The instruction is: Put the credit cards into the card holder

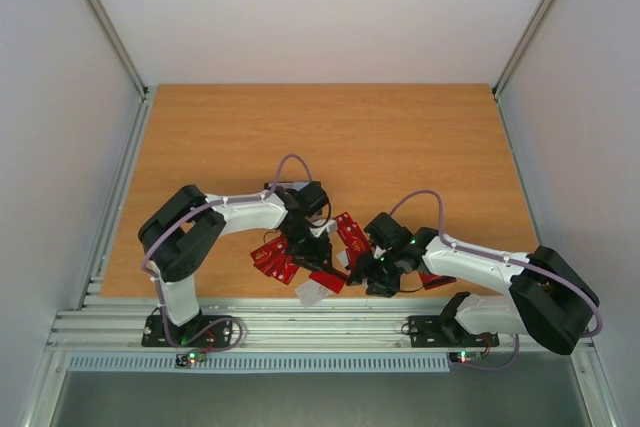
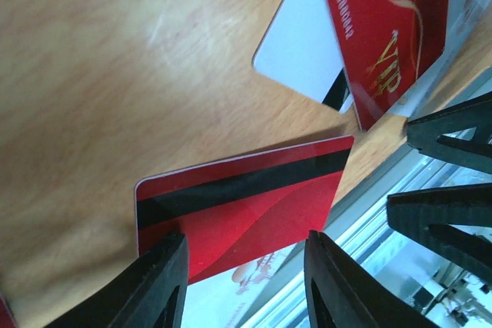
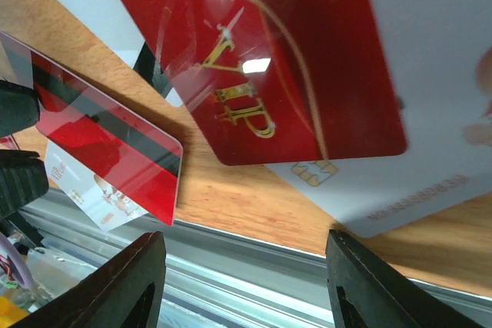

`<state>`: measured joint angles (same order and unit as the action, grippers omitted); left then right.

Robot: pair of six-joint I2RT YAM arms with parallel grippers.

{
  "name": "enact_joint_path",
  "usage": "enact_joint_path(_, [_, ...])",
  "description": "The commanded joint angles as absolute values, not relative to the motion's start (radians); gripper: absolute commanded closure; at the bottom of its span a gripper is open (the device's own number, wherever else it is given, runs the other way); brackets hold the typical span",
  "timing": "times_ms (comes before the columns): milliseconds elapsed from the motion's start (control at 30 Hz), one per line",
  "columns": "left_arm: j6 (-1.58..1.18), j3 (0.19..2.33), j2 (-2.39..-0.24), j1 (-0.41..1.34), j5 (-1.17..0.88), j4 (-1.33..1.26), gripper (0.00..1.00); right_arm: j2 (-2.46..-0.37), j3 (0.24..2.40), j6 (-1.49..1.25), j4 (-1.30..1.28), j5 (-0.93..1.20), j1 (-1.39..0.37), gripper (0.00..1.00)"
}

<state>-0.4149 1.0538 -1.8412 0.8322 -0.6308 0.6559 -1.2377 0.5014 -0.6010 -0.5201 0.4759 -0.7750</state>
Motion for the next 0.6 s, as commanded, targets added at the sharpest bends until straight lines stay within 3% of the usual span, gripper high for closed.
enact_joint_path(0, [-0.503, 0.998, -1.823, 0.844, -0.590, 0.661, 0.55, -1.264, 0.495, -0.690, -0.424, 0.434, -0.824, 0.42])
enact_joint_path(367, [-0.425, 1.166, -1.760, 0.843, -0.532, 0.831, 0.50, -1.289, 0.475, -0.760, -0.306, 0.431, -0.846, 0.42])
enact_joint_path(567, [-0.378, 1.100, -1.679, 0.841, -0.508, 0.899, 0.50, -1.280, 0.486, -0.815, -0.326, 0.403, -0.921, 0.42])
